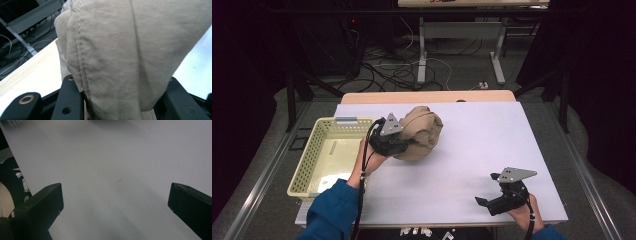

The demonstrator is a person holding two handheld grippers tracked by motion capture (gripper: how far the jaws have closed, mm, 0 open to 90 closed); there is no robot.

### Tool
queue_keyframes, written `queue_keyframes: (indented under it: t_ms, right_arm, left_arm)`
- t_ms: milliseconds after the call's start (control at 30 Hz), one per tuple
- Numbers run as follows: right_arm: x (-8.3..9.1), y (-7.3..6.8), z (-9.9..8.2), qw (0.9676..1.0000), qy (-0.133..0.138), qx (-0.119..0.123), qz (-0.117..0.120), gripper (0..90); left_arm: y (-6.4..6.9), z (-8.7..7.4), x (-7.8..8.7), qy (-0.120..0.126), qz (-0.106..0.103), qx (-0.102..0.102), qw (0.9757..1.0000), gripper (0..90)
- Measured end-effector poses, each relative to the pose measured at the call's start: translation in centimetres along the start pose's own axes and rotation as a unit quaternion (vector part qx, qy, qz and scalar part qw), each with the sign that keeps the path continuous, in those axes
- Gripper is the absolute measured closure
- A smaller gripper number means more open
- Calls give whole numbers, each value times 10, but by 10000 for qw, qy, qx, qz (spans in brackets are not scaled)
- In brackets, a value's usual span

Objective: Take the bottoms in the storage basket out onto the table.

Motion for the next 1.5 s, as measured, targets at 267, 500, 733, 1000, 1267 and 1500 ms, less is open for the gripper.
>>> queue_keyframes:
  t_ms: [267, 500, 733, 1000, 1267, 1500]
  right_arm:
    - [0, 0, 0, 10000, 20, -3, 21, 0]
    - [0, 0, 0, 10000, -1, 0, 6, 0]
    - [0, 0, 0, 10000, 10, 7, 25, 0]
    - [0, 0, 0, 10000, 4, 6, 5, 0]
    - [0, 0, 0, 10000, -3, -11, -14, 0]
    - [0, 0, 0, 10000, 37, -23, -32, 0]
  left_arm:
    - [2, 1, -3, 26, 28, 1, 10000, 584]
    - [2, -2, -8, -3, 105, 32, 9999, 584]
    - [2, -4, -13, 1, 164, 6, 9999, 583]
    - [7, -6, -20, -80, 211, -52, 9997, 584]
    - [11, -10, -28, -171, 215, -106, 9996, 584]
    - [15, -13, -35, -221, 194, -163, 9994, 584]
Point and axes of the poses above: each handheld gripper's, and its own axes: x roughly backward along the jaws, z roughly out of its top, y roughly to its right, the point moved 8 cm from there along -x, roughly forward along the jaws, and after that the axes turned 13 degrees about x, right-handed, at the moved point
